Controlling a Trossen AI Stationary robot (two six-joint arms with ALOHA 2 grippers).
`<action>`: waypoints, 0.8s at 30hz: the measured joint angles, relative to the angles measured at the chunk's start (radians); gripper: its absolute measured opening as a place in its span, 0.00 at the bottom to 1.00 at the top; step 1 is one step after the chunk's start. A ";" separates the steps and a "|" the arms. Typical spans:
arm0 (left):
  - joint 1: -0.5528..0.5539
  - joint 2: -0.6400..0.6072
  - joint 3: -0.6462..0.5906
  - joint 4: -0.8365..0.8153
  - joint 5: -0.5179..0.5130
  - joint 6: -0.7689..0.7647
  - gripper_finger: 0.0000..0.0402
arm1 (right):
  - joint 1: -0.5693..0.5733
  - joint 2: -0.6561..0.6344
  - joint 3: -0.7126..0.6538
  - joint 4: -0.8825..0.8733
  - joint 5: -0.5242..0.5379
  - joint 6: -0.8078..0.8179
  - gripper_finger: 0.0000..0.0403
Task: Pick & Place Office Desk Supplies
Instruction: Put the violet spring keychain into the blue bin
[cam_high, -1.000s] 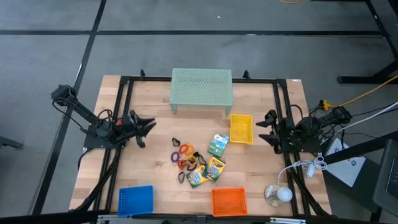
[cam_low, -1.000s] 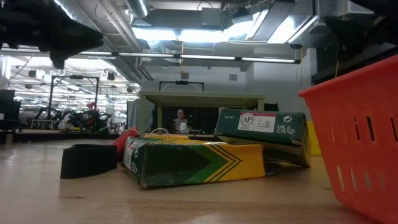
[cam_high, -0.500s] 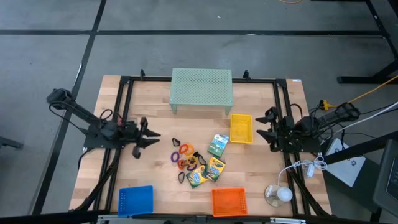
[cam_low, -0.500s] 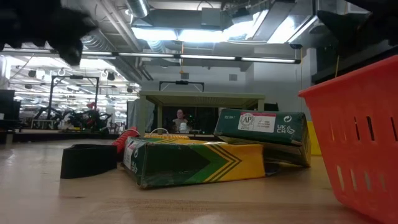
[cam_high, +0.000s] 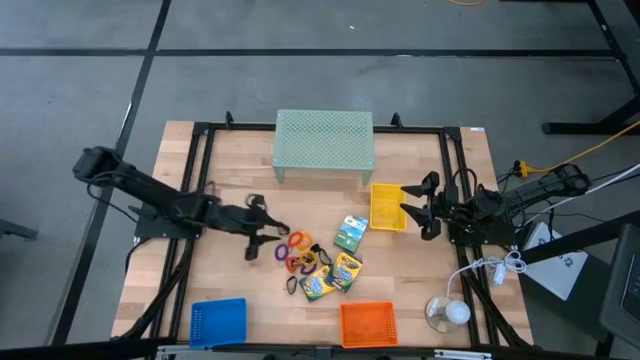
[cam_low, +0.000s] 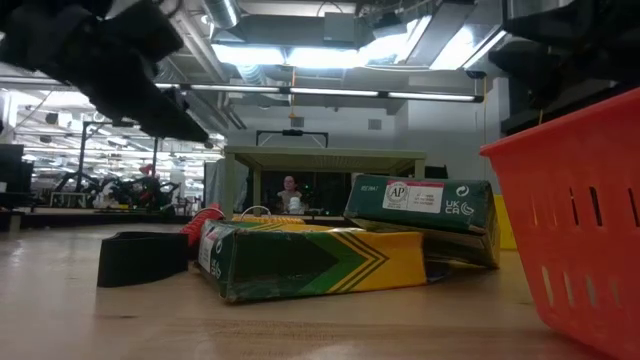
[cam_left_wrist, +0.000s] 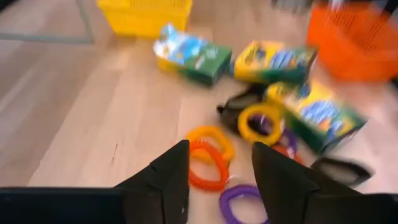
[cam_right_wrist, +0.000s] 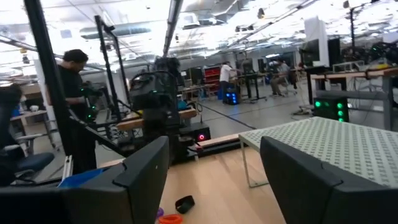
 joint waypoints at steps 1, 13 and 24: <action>0.000 0.036 0.031 -0.052 0.002 0.000 0.44 | -0.001 0.001 0.000 0.000 0.000 0.003 0.63; -0.093 0.353 0.186 -0.199 0.135 -0.168 0.45 | -0.001 0.001 0.000 0.002 0.000 0.025 0.63; -0.083 0.442 0.208 -0.194 0.033 -0.221 0.45 | -0.001 0.001 0.000 0.002 0.000 0.025 0.63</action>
